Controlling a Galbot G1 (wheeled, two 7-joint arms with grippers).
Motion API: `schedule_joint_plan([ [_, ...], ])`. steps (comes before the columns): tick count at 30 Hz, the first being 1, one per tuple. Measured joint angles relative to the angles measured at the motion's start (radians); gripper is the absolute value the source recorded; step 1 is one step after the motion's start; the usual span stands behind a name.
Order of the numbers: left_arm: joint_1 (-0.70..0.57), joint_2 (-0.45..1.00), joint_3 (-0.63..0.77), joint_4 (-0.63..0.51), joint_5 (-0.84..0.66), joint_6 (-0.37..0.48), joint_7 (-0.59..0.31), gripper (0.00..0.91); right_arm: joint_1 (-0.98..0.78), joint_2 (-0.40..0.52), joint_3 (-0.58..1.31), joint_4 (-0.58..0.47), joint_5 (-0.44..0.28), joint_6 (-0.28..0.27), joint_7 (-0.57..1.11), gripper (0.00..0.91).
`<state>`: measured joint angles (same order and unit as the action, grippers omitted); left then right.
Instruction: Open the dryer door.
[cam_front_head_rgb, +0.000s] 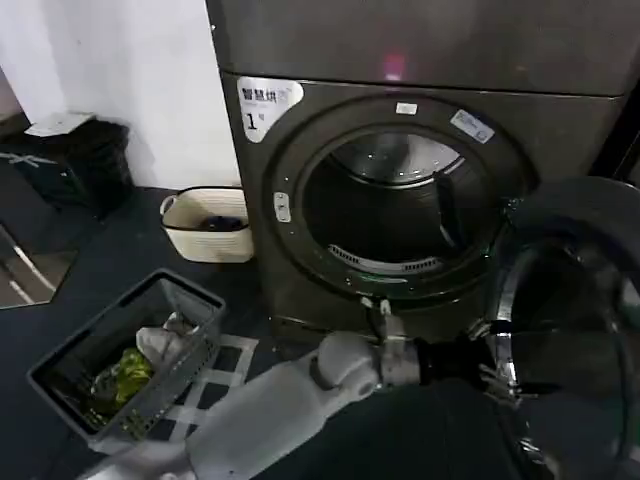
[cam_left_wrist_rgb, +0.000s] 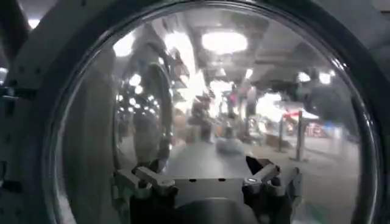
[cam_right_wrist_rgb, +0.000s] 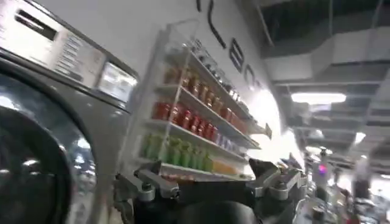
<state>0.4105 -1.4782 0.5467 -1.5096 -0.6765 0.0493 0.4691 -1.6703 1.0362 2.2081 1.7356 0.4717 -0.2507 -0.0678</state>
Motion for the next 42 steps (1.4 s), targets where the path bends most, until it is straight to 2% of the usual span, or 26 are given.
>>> schedule_joint_plan([
  [3,-0.018,-0.038,0.007,0.039,0.013,-0.015,-0.018,0.907,-0.006,-0.001,0.018,0.004,0.013,-0.021,0.002,0.907],
  [15,-0.058,-0.131,0.031,0.147,0.043,-0.043,-0.058,0.907,-0.024,-0.006,0.058,-0.017,0.026,-0.016,-0.001,0.907],
  [30,-0.059,-0.131,0.031,0.156,0.107,-0.115,-0.071,0.907,-0.022,-0.019,0.062,-0.019,0.028,-0.016,-0.003,0.907],
  [42,-0.050,-0.131,0.041,0.143,0.119,-0.237,-0.063,0.907,-0.039,-0.023,0.086,-0.025,0.053,-0.016,-0.005,0.907],
])
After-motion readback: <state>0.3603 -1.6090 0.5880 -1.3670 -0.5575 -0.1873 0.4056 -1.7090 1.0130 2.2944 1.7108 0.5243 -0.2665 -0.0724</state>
